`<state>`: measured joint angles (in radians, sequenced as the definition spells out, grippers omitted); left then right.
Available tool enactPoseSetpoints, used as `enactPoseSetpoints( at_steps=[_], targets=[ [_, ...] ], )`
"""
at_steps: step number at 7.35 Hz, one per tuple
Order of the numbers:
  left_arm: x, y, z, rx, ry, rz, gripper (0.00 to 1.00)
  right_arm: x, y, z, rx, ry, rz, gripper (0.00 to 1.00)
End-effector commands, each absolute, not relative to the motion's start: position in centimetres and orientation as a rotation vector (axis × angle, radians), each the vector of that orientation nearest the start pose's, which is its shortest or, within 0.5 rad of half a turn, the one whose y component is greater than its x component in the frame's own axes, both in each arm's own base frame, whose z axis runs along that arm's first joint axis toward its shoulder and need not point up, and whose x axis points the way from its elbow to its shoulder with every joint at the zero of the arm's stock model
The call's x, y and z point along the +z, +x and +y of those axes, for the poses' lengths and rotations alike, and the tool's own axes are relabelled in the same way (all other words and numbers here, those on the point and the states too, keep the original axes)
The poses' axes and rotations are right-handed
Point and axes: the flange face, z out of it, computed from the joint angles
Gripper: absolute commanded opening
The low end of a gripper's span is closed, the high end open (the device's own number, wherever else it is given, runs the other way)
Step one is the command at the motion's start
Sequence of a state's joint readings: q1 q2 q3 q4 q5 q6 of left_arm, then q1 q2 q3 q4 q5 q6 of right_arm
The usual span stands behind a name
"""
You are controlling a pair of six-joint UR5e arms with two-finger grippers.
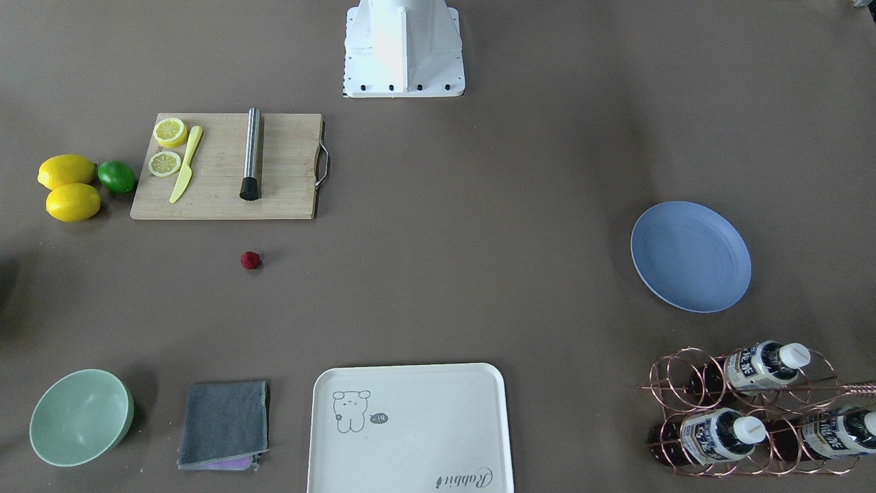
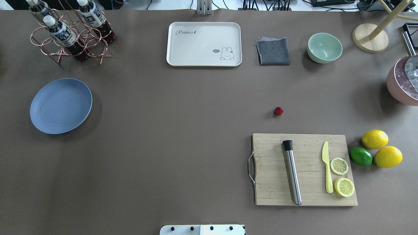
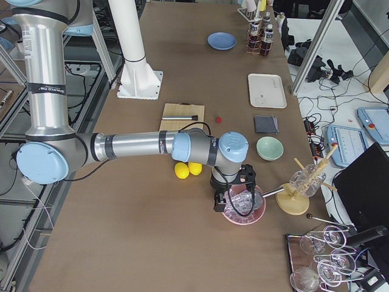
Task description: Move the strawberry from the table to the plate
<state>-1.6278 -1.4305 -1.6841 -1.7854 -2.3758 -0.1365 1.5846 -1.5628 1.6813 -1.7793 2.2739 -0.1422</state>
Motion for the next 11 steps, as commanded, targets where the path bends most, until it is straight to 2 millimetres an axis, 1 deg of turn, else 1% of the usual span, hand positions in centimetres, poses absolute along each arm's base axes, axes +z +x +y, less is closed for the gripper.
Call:
enactPoseSetpoints(
  at_steps=[1,2,3,4,5,6,7,8,9,10,11],
  targets=[
    [63.5,-8.8,-44.2,-0.084,0.209,0.811,0.98,62.9,7.5,-48.0,-0.09,-0.032,-0.708,1.0],
    [63.0,-8.9,-45.1,-0.062,0.267,0.798,0.98,62.9,7.5,-47.9,-0.087,-0.033,-0.713,1.0],
    [63.1,-8.8,-44.6,-0.064,0.262,0.811,0.98,62.8,7.5,-47.9,-0.087,-0.031,-0.713,1.0],
    [62.6,-8.7,-45.0,-0.054,0.276,0.816,0.98,62.5,7.5,-48.1,-0.097,-0.011,-0.71,1.0],
    [61.5,-8.7,-46.0,-0.043,0.299,0.816,0.98,62.2,7.5,-48.2,-0.126,0.072,-0.704,1.0],
    [59.5,-8.9,-47.7,-0.018,0.36,0.807,0.98,61.6,7.5,-48.5,-0.152,0.156,-0.701,1.0],
    [57.9,-8.9,-49.6,0.0,0.395,0.808,0.98,60.5,7.4,-49.1,-0.138,0.212,-0.699,1.0],
    [56.6,-7.3,-50.7,0.048,0.421,0.818,0.98,59.6,7.2,-49.6,-0.146,0.283,-0.697,1.0],
    [54.2,-3.2,-53.1,0.143,0.437,0.83,0.98,58.6,6.2,-50.1,-0.124,0.314,-0.717,1.0],
    [52.3,-1.7,-54.6,0.165,0.448,0.84,0.98,57.1,4.7,-50.7,-0.069,0.323,-0.776,1.0],
    [53.2,0.8,-54.4,0.126,0.386,0.866,1.0,55.2,2.3,-51.4,-0.047,0.326,-0.843,1.0]
  ],
)
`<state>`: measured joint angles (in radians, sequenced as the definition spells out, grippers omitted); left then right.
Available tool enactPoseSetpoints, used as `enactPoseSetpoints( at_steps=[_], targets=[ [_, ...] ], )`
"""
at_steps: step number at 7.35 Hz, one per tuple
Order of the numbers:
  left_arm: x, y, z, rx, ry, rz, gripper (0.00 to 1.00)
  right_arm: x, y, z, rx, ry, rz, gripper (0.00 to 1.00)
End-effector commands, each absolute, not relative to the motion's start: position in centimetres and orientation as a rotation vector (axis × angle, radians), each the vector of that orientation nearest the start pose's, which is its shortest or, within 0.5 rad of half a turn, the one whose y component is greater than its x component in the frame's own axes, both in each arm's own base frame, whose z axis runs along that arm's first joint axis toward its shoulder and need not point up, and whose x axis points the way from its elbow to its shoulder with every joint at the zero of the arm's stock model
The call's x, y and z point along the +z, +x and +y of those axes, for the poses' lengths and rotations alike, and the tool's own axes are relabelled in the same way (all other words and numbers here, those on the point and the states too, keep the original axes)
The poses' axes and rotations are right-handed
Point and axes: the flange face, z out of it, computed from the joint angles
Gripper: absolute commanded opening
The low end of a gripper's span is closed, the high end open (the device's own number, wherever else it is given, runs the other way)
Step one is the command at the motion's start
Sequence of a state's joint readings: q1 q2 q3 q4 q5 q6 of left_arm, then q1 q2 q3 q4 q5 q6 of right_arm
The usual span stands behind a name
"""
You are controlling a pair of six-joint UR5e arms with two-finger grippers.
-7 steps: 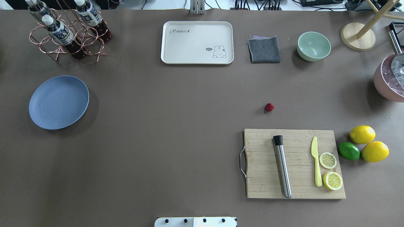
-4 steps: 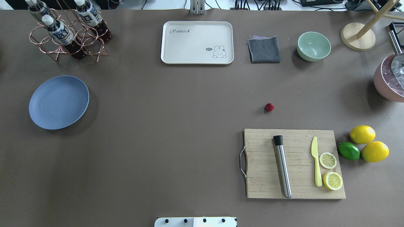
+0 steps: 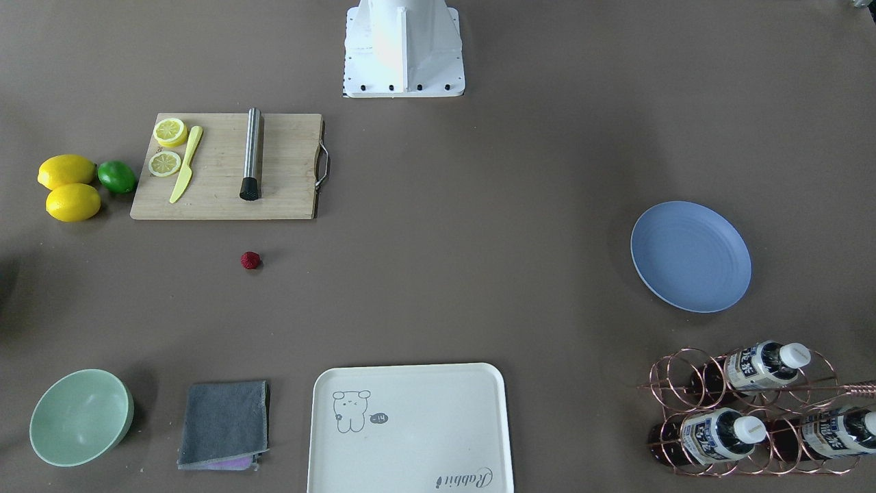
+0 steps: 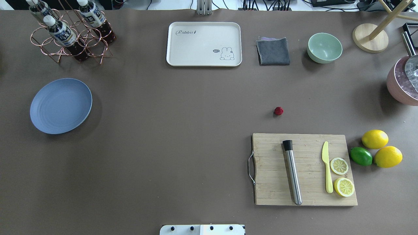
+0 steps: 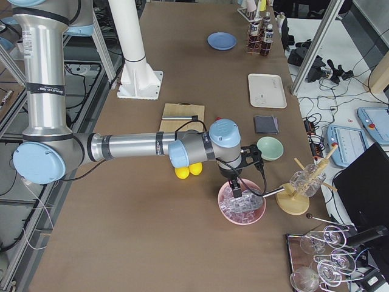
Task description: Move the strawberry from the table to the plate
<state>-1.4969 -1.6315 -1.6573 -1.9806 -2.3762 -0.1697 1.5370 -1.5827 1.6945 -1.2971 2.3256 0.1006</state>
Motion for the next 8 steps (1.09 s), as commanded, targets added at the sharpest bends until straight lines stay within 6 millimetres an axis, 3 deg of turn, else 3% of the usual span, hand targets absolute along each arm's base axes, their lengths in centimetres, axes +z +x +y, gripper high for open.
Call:
enactPoseSetpoints(
  at_steps=[1,3,5,7,8],
  targets=[
    [53.9,5.5,-54.5,0.116,0.306,0.889,1.0,53.0,-0.8,-51.9,-0.03,0.308,-0.872,1.0],
    [56.0,11.2,-55.1,0.082,0.271,0.909,0.99,49.2,-6.0,-53.0,0.032,0.252,-0.92,1.0],
    [58.7,16.5,-55.7,0.048,0.232,0.964,0.99,47.3,-9.4,-53.5,0.041,0.245,-0.908,0.98],
    [61.1,18.2,-55.7,0.046,0.207,0.937,0.98,46.1,-13.4,-53.6,0.053,0.226,-0.895,0.97],
    [61.6,18.2,-55.8,0.042,0.199,0.934,0.97,45.6,-14.0,-53.8,0.043,0.232,-0.898,0.97]
  ],
)
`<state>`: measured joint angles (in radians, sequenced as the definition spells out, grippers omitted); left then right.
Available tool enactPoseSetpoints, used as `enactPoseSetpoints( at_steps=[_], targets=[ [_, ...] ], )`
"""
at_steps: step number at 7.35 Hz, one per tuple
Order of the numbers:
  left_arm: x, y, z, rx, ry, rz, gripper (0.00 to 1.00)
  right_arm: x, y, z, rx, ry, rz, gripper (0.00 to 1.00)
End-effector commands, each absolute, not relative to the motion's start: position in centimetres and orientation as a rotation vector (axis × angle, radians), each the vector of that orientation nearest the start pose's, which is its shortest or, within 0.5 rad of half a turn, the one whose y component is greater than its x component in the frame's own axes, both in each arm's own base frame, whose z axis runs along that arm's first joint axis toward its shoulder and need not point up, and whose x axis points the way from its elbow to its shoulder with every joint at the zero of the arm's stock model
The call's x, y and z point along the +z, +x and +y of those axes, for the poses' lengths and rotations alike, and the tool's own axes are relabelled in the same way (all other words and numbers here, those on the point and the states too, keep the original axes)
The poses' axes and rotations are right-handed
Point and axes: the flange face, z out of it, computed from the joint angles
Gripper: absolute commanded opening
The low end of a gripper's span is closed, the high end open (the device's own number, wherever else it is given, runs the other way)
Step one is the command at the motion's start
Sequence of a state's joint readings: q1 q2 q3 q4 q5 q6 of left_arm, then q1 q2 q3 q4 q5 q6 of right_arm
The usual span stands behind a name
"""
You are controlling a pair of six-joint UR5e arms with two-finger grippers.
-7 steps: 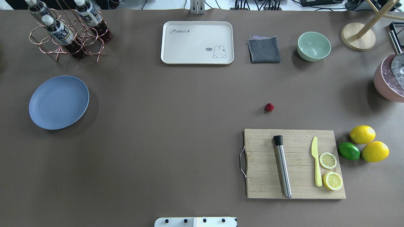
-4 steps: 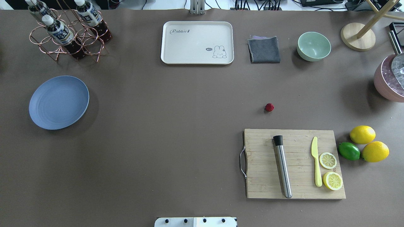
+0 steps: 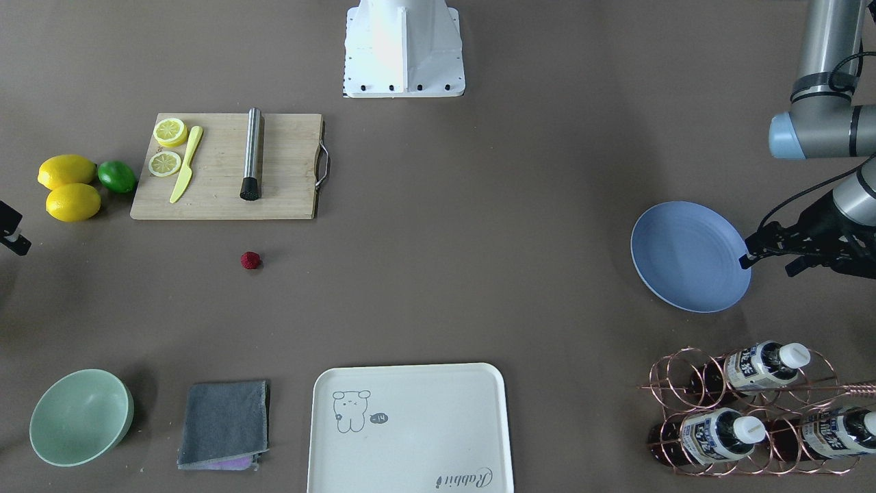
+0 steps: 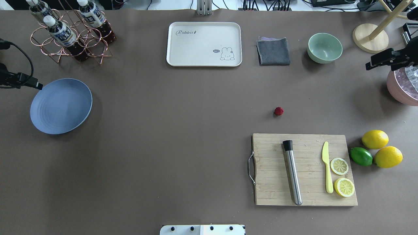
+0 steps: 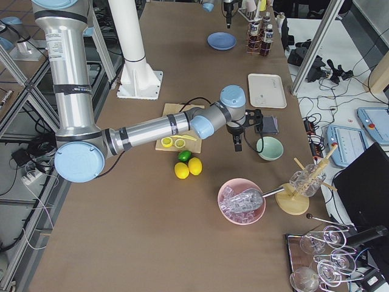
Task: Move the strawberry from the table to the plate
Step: 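Push the blue plate toward the strawberry with the left gripper while the right arm lowers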
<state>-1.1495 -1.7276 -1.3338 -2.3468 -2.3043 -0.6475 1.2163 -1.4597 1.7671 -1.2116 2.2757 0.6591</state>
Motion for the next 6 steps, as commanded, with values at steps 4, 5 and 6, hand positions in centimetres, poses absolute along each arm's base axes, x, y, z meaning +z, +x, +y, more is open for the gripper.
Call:
enactPoseSetpoints(
  at_steps=[4,5,6],
  targets=[
    [64.2,19.3,-54.9,0.071,0.197,0.945,0.56,44.9,-15.2,-53.7,0.019,0.235,-0.906,0.97],
    [64.1,20.0,-54.7,0.082,0.191,0.948,0.56,44.9,-15.2,-53.7,0.019,0.235,-0.906,0.97],
    [63.9,20.9,-54.4,0.099,0.188,0.954,0.5,44.9,-15.2,-53.7,0.02,0.236,-0.905,0.97]
  ],
)
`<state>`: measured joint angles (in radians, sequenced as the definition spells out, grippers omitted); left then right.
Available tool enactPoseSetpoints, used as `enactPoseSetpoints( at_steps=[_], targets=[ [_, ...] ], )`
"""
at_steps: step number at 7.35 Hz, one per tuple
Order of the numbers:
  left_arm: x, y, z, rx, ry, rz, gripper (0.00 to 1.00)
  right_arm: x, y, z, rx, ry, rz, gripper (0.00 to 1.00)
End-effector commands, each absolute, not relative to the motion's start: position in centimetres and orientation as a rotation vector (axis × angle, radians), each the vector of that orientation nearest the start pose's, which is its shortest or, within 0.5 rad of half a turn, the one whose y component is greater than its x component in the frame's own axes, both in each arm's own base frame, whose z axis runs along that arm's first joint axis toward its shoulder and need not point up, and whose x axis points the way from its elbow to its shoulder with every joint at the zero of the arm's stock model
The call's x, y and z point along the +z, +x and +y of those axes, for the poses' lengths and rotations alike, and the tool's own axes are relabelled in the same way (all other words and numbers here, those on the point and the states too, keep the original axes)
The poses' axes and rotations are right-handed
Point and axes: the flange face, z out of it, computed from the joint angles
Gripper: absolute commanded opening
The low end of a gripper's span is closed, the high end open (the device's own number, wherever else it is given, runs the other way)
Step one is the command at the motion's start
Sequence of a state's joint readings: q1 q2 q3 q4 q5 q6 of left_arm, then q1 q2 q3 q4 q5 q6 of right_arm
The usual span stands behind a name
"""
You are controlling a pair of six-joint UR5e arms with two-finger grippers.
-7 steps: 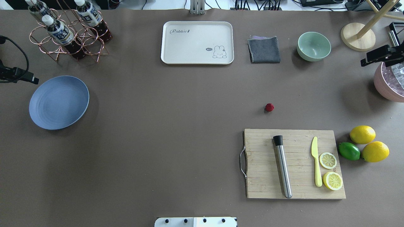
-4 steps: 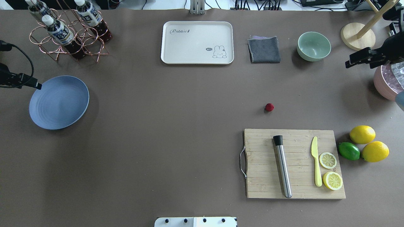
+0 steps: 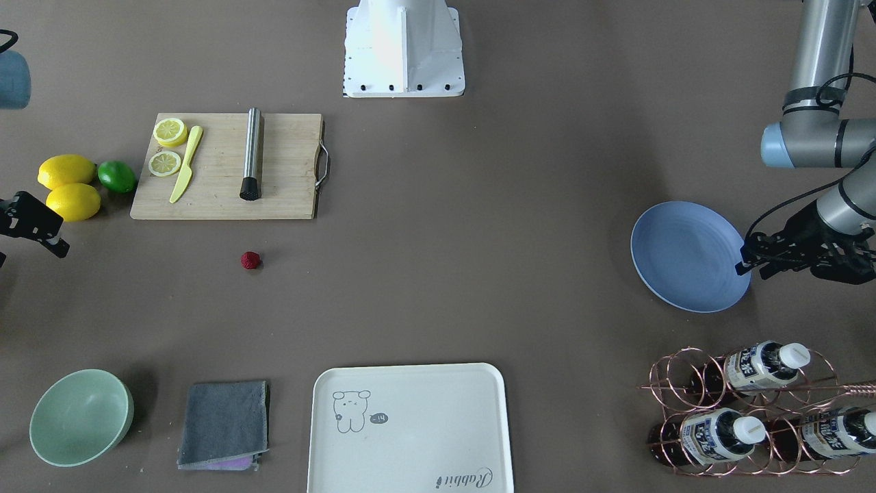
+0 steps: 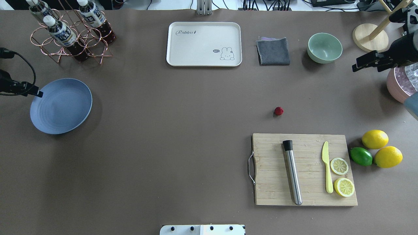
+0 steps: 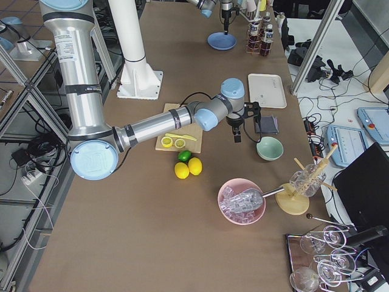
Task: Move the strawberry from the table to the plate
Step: 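Push the blue plate toward the strawberry with the left gripper while the right arm lowers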
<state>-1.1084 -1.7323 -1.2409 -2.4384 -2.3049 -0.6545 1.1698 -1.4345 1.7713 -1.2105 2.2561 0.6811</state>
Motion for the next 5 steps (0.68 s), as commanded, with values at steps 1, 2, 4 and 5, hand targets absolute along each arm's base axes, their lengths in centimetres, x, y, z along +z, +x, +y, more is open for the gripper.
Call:
enactPoseSetpoints(
  at_steps=[1,2,4,5],
  targets=[
    [63.4,21.3,-54.6,0.105,0.189,0.959,0.13,44.9,-15.2,-53.7,0.018,0.235,-0.906,0.97],
    [62.3,21.7,-55.1,0.102,0.198,0.968,0.0,44.9,-15.2,-53.7,0.018,0.235,-0.906,0.97],
    [57.4,23.0,-57.5,0.04,0.215,1.017,0.0,44.7,-15.3,-53.7,0.014,0.231,-0.913,0.97],
    [54.3,25.3,-57.9,0.014,0.2,1.054,0.0,44.5,-15.7,-53.5,0.007,0.23,-0.917,0.97]
  ],
)
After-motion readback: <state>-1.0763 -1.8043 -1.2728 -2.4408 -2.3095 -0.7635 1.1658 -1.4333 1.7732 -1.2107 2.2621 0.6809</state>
